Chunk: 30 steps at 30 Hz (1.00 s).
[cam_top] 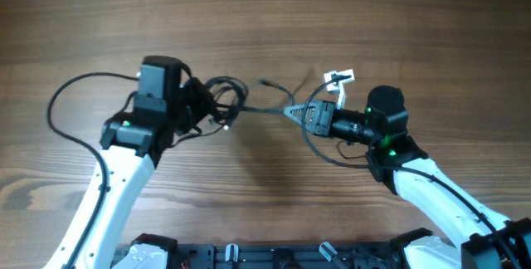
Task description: Untangle cables
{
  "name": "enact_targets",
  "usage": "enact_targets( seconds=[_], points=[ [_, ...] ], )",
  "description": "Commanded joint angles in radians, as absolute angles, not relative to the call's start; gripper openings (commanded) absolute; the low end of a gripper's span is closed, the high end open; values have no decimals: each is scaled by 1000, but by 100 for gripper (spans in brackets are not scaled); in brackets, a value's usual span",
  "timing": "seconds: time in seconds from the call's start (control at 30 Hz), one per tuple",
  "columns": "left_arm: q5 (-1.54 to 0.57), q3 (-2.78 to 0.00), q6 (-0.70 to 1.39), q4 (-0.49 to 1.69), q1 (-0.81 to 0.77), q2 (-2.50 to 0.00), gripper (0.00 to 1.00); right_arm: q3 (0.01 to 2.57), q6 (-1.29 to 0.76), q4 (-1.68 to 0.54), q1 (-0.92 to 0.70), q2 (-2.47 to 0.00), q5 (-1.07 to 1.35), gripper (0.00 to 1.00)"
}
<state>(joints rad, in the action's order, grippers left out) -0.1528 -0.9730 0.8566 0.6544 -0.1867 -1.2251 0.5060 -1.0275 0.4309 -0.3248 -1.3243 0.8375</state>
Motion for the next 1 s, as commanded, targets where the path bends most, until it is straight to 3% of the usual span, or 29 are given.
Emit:
enact_targets(
  seconds=[0.0, 0.13, 0.2, 0.37, 0.5, 0.67, 0.77, 0.8, 0.97],
  points=[
    [-91, -966, 899, 611, -120, -1227, 4, 512, -1040, 260, -289, -1319, 647, 4],
    [-149, -966, 881, 533, -115, -1227, 4, 512, -1016, 105, -288, -1318, 585, 4],
    [-177, -966, 817, 509, -115, -1227, 4, 512, -967, 110, -289, -1318, 619, 11],
    [-194, -966, 640, 525, -116, -1227, 4, 512, -759, 223, -290, -1318, 792, 49],
    [-194, -966, 632, 545, -131, -1227, 4, 512, -732, 383, -352, -1318, 811, 68],
    [-138, -966, 740, 543, -191, -1227, 4, 512, -730, 458, -505, -1318, 597, 80],
    [-118, -966, 783, 542, -218, -1227, 4, 512, -729, 455, -582, -1318, 415, 91],
    [-119, -966, 793, 543, -233, -1227, 4, 512, -734, 453, -609, -1318, 326, 100],
    [-118, -966, 793, 543, -314, -1227, 4, 512, -737, 446, -663, -1319, 96, 100]
  ],
)
